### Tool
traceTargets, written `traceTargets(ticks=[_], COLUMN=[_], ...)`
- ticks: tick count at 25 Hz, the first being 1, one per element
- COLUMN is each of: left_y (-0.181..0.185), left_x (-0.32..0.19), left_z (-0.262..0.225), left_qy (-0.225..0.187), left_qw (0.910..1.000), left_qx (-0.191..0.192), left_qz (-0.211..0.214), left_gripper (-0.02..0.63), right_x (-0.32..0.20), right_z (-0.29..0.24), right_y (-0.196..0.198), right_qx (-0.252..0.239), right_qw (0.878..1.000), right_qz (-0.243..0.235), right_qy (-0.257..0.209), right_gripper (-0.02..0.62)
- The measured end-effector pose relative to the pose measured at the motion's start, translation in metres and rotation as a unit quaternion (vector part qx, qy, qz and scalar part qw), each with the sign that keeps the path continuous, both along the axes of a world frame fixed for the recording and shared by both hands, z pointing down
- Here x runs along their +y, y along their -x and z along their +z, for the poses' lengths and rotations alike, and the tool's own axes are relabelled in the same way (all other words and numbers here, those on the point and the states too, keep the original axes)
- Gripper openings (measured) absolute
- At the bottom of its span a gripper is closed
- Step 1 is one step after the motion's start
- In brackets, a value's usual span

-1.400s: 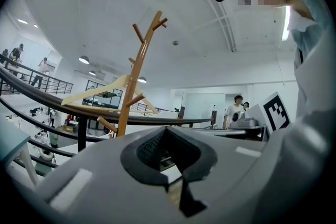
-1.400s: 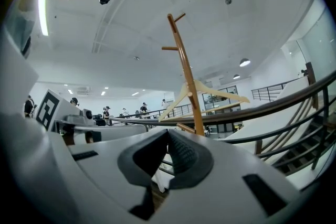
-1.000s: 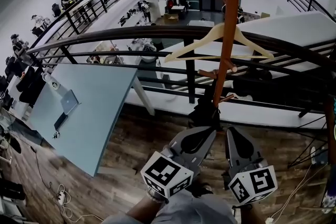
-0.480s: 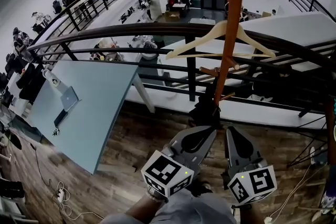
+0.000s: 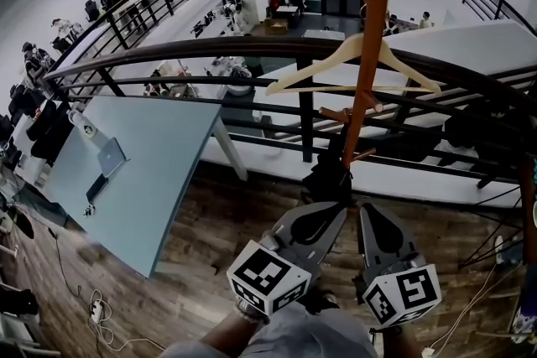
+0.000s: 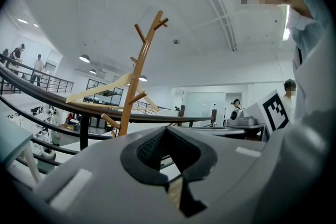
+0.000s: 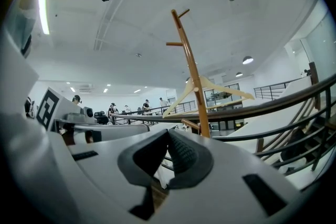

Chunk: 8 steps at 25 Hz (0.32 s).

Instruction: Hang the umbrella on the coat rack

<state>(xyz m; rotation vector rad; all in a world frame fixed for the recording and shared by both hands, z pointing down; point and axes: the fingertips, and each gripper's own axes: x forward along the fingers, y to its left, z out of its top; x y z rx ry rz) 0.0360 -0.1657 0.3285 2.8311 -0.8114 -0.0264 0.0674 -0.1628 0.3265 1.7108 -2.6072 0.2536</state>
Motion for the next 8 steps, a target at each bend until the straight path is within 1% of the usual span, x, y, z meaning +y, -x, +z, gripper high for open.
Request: traceTargets(ticks=[8], left_y=[0.001], left_x=[0.0023], left_z=[-0.0015], left_qy=[0.0], left_qw=[1.0], left_qx=[-0.001], left_qz=[-0.002], left_gripper=[0.003], right_x=[0.0019], right_z=[-0.0008], right_y=[0.0025], right_qx=[0.001], right_qw=[1.0], right_qz=[-0.006], right_qy=[0.001], right_gripper=[0.002])
